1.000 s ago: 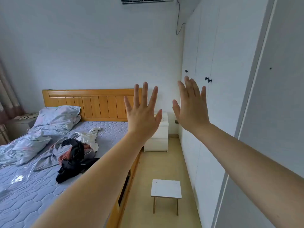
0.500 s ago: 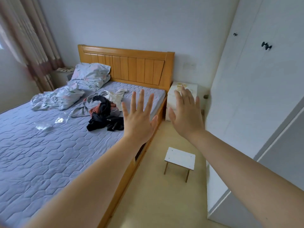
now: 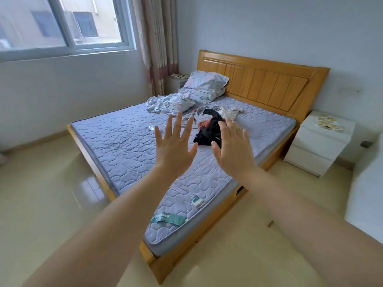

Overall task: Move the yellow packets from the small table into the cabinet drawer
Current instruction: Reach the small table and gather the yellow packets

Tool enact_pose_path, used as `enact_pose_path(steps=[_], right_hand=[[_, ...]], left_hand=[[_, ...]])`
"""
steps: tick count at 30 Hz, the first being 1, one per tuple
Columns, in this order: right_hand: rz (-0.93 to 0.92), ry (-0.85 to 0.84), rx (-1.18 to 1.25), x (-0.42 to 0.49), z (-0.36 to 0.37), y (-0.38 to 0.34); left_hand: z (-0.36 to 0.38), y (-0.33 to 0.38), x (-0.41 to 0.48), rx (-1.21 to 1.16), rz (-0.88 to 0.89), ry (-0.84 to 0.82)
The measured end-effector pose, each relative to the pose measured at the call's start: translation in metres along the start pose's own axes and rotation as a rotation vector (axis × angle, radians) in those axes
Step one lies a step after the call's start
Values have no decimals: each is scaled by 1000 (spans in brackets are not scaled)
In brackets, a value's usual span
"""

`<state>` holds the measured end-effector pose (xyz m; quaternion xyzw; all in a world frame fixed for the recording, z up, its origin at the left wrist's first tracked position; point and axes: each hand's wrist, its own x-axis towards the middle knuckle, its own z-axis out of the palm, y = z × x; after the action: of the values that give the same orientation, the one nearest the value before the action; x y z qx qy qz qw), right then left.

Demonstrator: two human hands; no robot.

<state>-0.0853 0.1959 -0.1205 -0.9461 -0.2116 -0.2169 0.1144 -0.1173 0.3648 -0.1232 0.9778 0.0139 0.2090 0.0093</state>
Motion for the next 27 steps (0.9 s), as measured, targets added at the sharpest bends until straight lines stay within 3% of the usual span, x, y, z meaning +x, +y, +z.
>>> enact_pose_path(steps=[12, 21, 27], right_hand=[[-260, -13, 91, 76, 88, -330], [-413, -6, 162, 185, 184, -483], [-456, -14, 240, 306, 281, -564]], left_hand=[[-48, -330, -81, 108, -245, 28], [-10, -507, -62, 123, -403, 41], [35, -637, 21, 185, -468, 0]])
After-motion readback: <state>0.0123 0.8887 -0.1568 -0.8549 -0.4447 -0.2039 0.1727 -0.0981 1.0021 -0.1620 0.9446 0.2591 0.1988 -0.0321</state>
